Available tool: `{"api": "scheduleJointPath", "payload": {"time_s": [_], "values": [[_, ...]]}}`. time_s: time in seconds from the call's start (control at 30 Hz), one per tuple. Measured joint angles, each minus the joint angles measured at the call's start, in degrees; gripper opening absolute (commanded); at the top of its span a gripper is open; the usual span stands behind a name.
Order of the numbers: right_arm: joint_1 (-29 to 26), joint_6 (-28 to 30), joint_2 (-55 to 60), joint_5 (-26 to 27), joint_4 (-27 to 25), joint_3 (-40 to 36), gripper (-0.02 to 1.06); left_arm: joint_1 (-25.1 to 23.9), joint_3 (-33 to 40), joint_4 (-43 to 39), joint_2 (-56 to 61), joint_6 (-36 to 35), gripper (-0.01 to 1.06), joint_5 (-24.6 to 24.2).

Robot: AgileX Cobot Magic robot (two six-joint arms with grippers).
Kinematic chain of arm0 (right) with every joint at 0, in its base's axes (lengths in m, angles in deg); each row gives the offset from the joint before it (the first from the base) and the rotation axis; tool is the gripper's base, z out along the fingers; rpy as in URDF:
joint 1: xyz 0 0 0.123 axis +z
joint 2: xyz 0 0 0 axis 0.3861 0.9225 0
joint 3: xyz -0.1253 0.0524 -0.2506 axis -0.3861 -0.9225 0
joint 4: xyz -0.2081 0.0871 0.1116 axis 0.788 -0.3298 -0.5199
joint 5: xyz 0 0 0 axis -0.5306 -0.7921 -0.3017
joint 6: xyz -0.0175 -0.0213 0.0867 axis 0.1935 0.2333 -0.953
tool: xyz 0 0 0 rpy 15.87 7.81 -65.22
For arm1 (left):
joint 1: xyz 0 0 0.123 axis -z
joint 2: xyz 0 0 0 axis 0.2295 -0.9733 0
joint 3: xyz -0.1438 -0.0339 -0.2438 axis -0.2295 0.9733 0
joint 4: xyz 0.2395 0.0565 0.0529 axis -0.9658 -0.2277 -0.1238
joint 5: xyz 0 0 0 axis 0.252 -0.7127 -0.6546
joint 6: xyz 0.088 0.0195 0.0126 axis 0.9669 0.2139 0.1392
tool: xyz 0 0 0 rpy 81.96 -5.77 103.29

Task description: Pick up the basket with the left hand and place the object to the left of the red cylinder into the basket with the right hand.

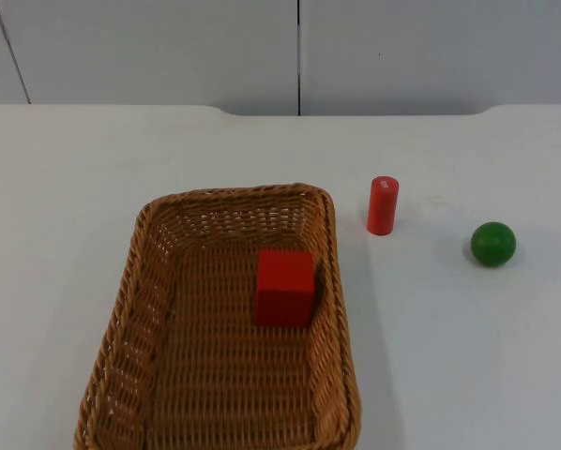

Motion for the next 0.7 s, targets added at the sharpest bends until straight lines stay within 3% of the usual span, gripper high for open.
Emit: {"api": "scheduleJointPath", "payload": {"time_s": [0.3,0.47,0.7], "values": [[-12.7,-0.1,0.0,0.0,0.0,0.0,1.05,0.0,0.0,0.0,0.0,0.0,1.05,0.0],[-27.2,-0.1,0.0,0.0,0.0,0.0,1.05,0.0,0.0,0.0,0.0,0.0,1.05,0.0],[-38.4,-0.1,0.0,0.0,0.0,0.0,1.05,0.0,0.0,0.0,0.0,0.0,1.05,0.0]]}}
